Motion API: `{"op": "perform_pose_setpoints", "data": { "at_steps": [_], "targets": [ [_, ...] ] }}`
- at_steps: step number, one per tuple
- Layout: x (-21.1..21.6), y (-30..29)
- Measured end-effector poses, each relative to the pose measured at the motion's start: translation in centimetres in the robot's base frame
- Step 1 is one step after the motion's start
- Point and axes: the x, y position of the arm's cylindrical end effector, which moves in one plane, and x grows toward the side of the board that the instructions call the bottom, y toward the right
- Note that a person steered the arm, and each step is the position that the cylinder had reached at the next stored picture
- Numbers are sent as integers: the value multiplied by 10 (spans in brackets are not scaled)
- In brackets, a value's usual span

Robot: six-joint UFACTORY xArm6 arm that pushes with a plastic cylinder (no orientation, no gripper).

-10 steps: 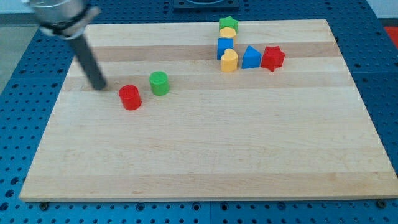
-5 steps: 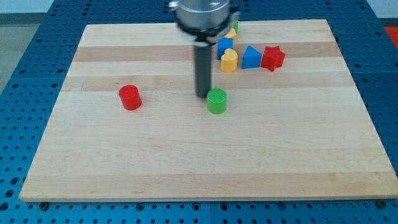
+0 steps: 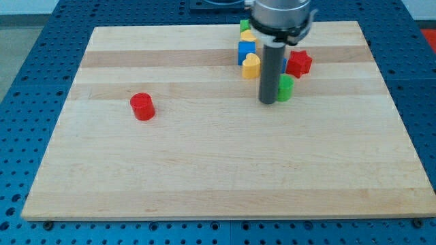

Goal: Move the green circle right to the red star

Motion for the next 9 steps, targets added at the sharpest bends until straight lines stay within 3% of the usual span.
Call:
{"op": "perform_pose_setpoints", "data": {
  "at_steps": [3,6,9],
  "targets": [
    [-9,-14],
    [-13,98],
    [-30,105]
  ]
}}
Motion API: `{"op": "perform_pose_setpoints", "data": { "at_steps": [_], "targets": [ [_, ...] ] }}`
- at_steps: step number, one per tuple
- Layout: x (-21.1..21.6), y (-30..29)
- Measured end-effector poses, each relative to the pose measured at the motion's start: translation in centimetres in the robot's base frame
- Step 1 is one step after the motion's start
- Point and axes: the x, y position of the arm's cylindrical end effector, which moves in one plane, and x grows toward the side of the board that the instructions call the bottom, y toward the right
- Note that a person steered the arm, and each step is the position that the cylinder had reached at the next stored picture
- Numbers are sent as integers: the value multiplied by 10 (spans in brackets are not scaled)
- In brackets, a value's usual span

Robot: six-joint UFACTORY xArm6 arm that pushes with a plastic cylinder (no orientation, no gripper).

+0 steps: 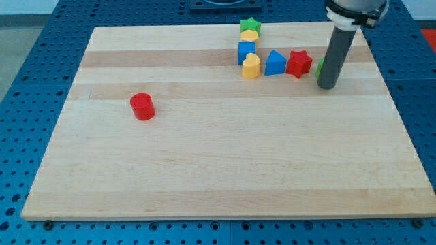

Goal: Move the green circle right to the red star

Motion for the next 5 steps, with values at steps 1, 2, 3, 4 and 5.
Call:
{"op": "perform_pose_setpoints", "data": {
  "at_steps": [1,2,3,4,5],
  "targets": [
    [-1,2],
    [-3,3],
    [-4,3],
    [-9,3],
    [-7,3]
  ]
}}
